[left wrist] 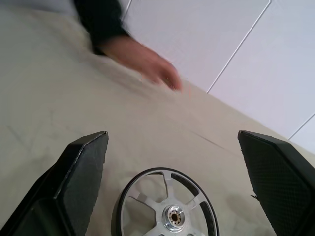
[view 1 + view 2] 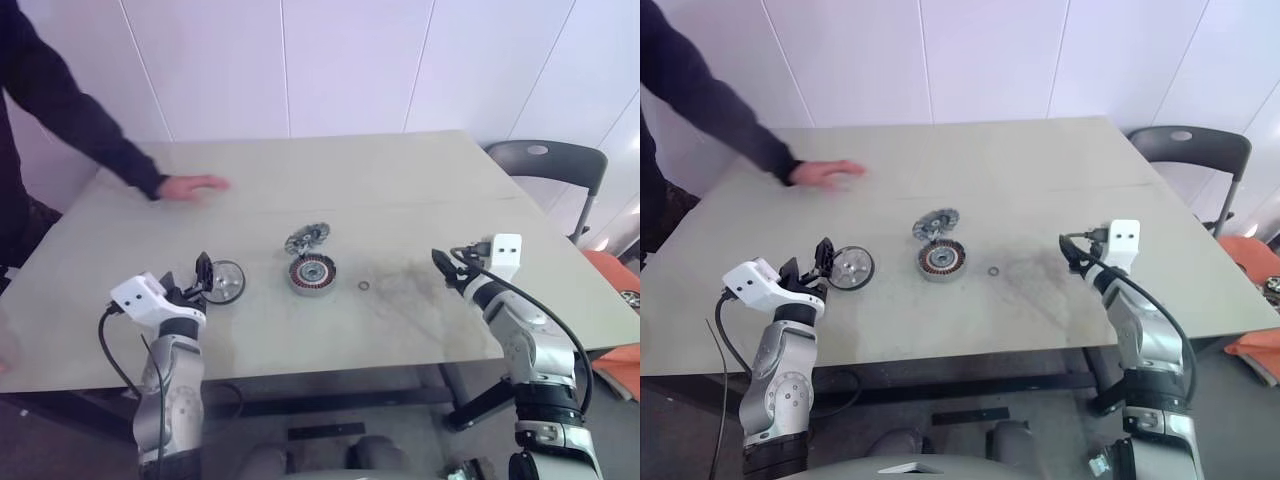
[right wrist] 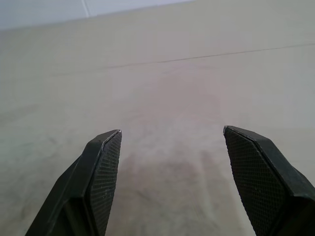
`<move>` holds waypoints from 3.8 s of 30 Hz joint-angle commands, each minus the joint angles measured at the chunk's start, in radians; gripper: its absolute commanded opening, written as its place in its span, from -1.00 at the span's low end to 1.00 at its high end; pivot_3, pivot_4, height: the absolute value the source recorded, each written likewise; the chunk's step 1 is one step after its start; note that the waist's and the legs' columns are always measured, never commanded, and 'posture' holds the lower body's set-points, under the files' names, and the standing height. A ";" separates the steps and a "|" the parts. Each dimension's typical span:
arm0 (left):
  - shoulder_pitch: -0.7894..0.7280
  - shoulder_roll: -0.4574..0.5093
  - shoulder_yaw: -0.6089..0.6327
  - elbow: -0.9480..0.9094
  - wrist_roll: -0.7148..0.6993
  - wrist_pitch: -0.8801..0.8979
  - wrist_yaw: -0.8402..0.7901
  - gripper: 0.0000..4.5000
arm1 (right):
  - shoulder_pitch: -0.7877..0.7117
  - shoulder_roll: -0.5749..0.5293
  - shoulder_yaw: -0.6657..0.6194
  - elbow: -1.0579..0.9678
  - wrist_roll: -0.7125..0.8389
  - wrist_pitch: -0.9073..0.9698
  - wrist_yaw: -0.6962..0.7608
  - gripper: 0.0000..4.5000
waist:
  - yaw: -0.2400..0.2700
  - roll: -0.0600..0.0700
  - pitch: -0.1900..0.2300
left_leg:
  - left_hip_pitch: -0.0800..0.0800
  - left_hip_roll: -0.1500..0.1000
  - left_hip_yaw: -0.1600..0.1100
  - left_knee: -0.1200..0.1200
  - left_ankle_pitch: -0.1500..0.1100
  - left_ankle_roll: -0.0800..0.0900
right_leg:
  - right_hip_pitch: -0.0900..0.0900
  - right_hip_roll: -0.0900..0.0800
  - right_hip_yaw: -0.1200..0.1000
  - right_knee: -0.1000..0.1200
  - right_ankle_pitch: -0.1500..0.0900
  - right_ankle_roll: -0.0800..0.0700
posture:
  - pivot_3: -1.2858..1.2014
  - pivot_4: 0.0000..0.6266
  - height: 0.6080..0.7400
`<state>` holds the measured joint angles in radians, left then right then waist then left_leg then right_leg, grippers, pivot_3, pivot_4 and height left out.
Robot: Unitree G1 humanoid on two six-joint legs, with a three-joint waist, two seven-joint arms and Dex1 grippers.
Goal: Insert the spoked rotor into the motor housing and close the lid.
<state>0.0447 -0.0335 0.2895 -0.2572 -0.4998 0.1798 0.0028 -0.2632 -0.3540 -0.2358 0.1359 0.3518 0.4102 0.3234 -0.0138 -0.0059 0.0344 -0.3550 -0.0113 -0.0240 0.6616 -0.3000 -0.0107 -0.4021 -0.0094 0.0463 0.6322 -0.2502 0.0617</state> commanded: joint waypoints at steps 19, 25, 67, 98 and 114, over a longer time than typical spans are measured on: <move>-0.002 0.067 0.009 -0.030 0.019 -0.012 -0.021 0.99 | 0.016 0.019 0.031 -0.079 -0.013 0.017 -0.001 0.54 | 0.001 0.000 0.000 | 0.000 0.000 0.000 0.000 0.000 0.000 | 0.000 0.000 0.000 0.000 0.000 0.000 | 0.03 -1.00 1.00; -0.005 0.064 0.001 -0.023 0.021 -0.014 -0.023 0.99 | 0.017 0.021 0.029 -0.084 -0.011 0.017 0.002 0.54 | 0.001 0.000 0.000 | 0.000 0.000 0.000 0.000 0.000 0.000 | 0.000 0.000 0.000 0.000 0.000 0.000 | 0.03 -1.00 1.00; -0.003 0.052 -0.005 -0.014 0.028 -0.014 -0.025 0.99 | 0.020 0.018 0.038 -0.089 -0.017 0.019 0.000 0.54 | 0.001 0.000 0.000 | 0.000 0.000 0.000 0.000 0.000 0.000 | 0.000 0.000 0.000 0.000 0.001 0.001 | 0.03 -1.00 1.00; -0.010 0.039 -0.006 -0.006 0.038 -0.021 -0.030 0.99 | 0.007 0.019 0.038 -0.080 -0.025 0.017 0.004 0.54 | 0.001 0.000 0.000 | 0.000 0.000 0.000 0.000 0.000 0.000 | 0.000 0.000 0.000 0.000 0.001 0.002 | 0.03 -1.00 1.00; 0.002 0.035 0.001 -0.020 0.040 -0.025 -0.025 0.99 | -0.005 0.028 0.055 -0.065 -0.028 0.010 0.005 0.54 | 0.001 0.000 0.000 | 0.000 0.000 0.000 0.000 0.000 0.000 | 0.000 0.000 0.000 0.000 0.001 0.002 | 0.03 -1.00 1.00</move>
<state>0.0480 -0.0015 0.2889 -0.2437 -0.4660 0.1775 -0.0188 -0.2399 -0.3313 -0.1788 0.0918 0.3274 0.4389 0.3255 -0.0126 -0.0060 0.0344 -0.3552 -0.0114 -0.0239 0.6617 -0.3000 -0.0107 -0.4021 -0.0096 0.0463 0.6321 -0.2488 0.0638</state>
